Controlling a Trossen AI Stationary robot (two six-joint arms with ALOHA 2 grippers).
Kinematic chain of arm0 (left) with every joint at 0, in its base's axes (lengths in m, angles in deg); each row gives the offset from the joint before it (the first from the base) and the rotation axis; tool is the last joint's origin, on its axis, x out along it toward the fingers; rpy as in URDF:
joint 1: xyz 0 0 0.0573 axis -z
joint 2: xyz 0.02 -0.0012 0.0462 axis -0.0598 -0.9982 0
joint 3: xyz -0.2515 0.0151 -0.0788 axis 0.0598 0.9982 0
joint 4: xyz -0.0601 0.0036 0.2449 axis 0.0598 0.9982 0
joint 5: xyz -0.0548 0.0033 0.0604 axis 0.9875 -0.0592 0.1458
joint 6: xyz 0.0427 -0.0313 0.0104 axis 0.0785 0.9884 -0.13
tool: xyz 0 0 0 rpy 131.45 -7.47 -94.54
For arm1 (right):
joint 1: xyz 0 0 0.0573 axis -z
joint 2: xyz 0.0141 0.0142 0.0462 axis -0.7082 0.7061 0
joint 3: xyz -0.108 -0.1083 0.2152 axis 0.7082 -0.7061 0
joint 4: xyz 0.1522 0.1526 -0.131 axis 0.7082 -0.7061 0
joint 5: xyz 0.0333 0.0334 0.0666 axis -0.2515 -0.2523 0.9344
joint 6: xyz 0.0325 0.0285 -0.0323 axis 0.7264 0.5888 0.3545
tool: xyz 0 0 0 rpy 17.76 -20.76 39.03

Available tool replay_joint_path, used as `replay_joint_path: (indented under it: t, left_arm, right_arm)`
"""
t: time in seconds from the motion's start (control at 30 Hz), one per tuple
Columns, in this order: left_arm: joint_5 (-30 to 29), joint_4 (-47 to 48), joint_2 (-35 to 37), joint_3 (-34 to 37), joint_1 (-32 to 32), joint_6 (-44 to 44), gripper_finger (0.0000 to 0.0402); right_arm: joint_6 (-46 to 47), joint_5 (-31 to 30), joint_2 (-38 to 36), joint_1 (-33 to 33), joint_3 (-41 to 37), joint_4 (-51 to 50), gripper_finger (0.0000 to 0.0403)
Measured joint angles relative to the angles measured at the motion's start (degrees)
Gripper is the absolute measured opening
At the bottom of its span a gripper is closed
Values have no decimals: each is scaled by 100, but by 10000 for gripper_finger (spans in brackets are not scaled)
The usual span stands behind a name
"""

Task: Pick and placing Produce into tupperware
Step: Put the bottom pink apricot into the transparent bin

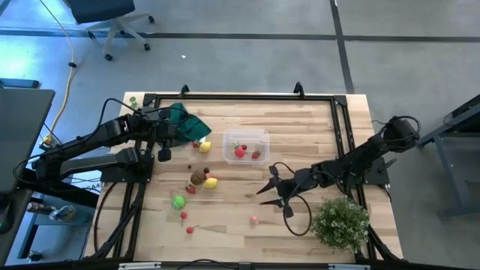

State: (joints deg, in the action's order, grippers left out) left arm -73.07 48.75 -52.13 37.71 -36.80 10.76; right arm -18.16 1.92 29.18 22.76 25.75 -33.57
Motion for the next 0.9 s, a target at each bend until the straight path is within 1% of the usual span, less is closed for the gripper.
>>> replay_joint_path:
  t: [0.2, 0.33, 0.43, 0.53, 0.73, 0.9]
  left_arm:
    - [0, 0, 0, -1, 0, 0, 99]
    - [1, 0, 1, -1, 1, -1, 99]
    - [0, 0, 1, -1, 0, 0, 99]
    - [1, 0, -1, -1, 0, -1, 99]
    - [0, 0, -1, -1, 0, 0, 99]
    - [-1, 0, 1, -1, 0, 0, 99]
  right_arm:
    - [-147, 93, 3, 0, 2, -164, 223]
    - [-45, 298, 229, 2, 9, -206, 243]
    - [61, 412, 581, -21, 13, 85, 246]
    - [79, 427, 986, -66, 194, 160, 244]
    - [-214, 598, 1769, -149, 742, -57, 244]
    - [-203, 825, 2116, -148, 933, -273, 243]
